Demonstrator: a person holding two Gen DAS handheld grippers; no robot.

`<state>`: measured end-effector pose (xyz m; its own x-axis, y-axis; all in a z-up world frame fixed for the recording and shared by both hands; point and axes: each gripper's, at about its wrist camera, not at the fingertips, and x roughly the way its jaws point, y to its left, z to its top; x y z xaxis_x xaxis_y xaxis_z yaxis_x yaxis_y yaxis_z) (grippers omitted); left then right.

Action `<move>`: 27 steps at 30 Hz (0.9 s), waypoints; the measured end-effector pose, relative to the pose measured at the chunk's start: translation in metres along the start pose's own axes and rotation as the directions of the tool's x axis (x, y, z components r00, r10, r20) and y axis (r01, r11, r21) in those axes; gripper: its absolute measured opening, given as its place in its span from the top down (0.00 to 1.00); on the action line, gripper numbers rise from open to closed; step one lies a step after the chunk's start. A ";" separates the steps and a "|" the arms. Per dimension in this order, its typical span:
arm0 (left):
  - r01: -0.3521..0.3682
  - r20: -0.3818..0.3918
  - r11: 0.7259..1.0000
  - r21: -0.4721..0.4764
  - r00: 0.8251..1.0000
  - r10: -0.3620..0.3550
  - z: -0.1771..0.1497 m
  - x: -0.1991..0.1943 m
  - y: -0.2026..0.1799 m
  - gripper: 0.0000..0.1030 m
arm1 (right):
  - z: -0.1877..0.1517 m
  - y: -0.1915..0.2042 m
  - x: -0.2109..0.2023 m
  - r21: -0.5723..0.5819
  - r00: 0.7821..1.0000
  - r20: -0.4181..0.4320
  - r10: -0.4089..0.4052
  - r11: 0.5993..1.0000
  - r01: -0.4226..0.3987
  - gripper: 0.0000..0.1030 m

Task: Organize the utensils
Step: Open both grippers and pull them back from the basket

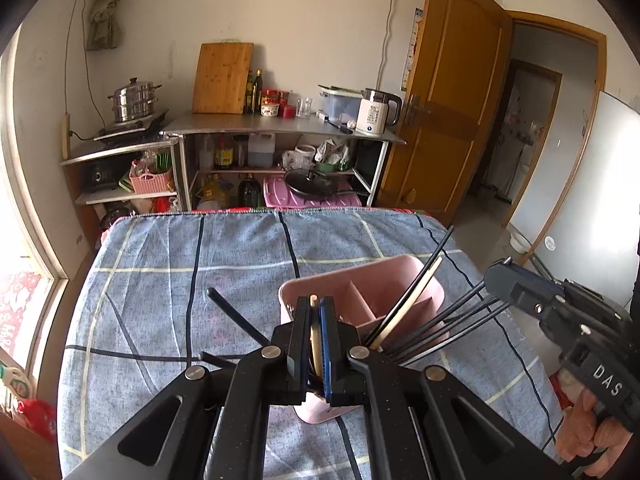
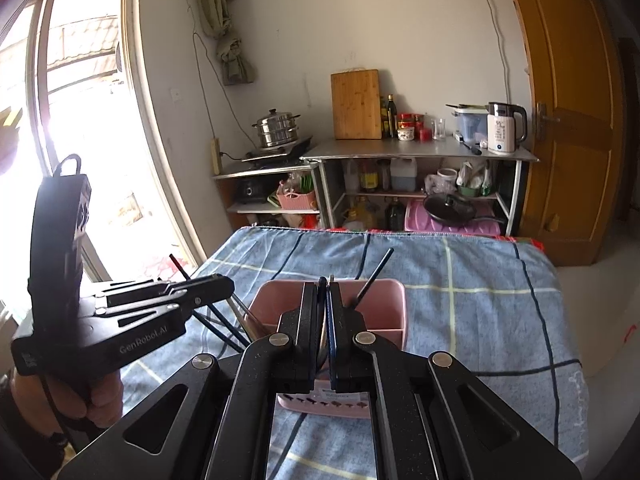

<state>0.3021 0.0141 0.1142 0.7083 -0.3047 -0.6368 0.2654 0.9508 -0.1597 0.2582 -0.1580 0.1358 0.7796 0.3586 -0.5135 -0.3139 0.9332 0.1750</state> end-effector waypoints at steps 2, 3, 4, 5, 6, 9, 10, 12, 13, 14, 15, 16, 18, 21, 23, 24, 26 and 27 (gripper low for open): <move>-0.004 0.003 1.000 0.001 1.000 0.004 0.000 -0.002 0.001 0.95 | 0.001 -0.001 0.000 -0.002 1.000 -0.009 0.005 1.000 -0.005 0.96; -0.006 0.008 1.000 -0.001 1.000 0.006 0.000 -0.004 0.001 0.95 | 0.001 -0.002 -0.002 0.000 1.000 -0.011 0.007 1.000 -0.007 0.96; -0.007 0.012 1.000 -0.002 1.000 0.007 0.000 -0.006 0.001 0.93 | 0.002 -0.002 -0.003 0.000 1.000 -0.009 0.006 1.000 -0.006 0.96; -0.007 0.017 1.000 -0.004 1.000 0.007 0.000 -0.008 0.001 0.90 | 0.002 -0.002 -0.004 -0.001 1.000 -0.005 0.005 1.000 -0.005 0.96; -0.008 0.023 1.000 -0.006 1.000 0.008 0.001 -0.011 0.001 0.88 | 0.002 -0.001 -0.007 -0.003 1.000 0.002 0.005 1.000 -0.005 0.96; -0.010 0.046 1.000 -0.016 0.999 0.011 0.000 -0.023 0.000 0.85 | 0.003 -0.001 -0.016 -0.004 1.000 0.019 0.006 1.000 -0.006 0.93; -0.011 0.052 1.000 -0.018 0.999 0.012 0.001 -0.028 -0.001 0.85 | 0.003 0.000 -0.019 -0.006 1.000 0.025 0.006 1.000 -0.006 0.91; -0.016 0.067 1.000 -0.022 0.998 0.017 -0.001 -0.037 -0.002 0.84 | 0.002 0.001 -0.026 -0.013 0.999 0.034 0.005 1.000 -0.005 0.91; -0.017 0.078 1.000 -0.024 0.997 0.018 -0.002 -0.043 -0.003 0.83 | 0.002 0.001 -0.029 -0.016 0.999 0.038 0.004 1.000 -0.003 0.90; -0.015 0.087 1.000 -0.025 0.996 0.017 -0.003 -0.048 -0.004 0.83 | 0.001 0.002 -0.033 -0.018 0.999 0.044 0.003 1.000 -0.002 0.90; -0.015 0.094 1.000 -0.025 0.995 0.017 -0.004 -0.052 -0.006 0.82 | 0.000 0.002 -0.036 -0.019 0.999 0.048 0.003 1.000 -0.002 0.88; -0.017 0.103 1.000 -0.023 0.995 0.019 -0.006 -0.058 -0.008 0.81 | -0.002 0.003 -0.041 -0.019 0.999 0.052 0.003 1.000 -0.002 0.85; -0.020 0.120 1.000 -0.017 0.993 0.021 -0.011 -0.068 -0.013 0.80 | -0.005 0.003 -0.048 -0.019 0.998 0.060 0.003 1.000 -0.002 0.82; -0.015 0.143 1.000 -0.018 0.990 0.018 -0.021 -0.084 -0.019 0.77 | -0.014 0.003 -0.061 -0.013 0.997 0.076 -0.004 1.000 0.005 0.80; -0.014 0.159 1.000 -0.021 0.987 0.017 -0.030 -0.094 -0.024 0.74 | -0.020 0.003 -0.068 -0.009 0.997 0.081 -0.007 1.000 0.008 0.79; -0.015 0.165 1.000 -0.020 0.986 0.018 -0.035 -0.098 -0.025 0.73 | -0.024 0.004 -0.072 -0.009 0.996 0.084 -0.010 1.000 0.011 0.79; -0.016 0.175 1.000 -0.017 0.984 0.019 -0.046 -0.107 -0.031 0.71 | -0.034 0.006 -0.080 -0.014 0.996 0.090 -0.017 1.000 0.018 0.79; -0.015 0.179 1.000 -0.013 0.984 0.017 -0.052 -0.110 -0.034 0.70 | -0.038 0.007 -0.083 -0.017 0.996 0.090 -0.022 1.000 0.023 0.79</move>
<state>0.1806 0.0179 0.1506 0.8181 -0.2936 -0.4945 0.2465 0.9559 -0.1597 0.1705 -0.1827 0.1473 0.8319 0.3391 -0.4393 -0.3051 0.9407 0.1484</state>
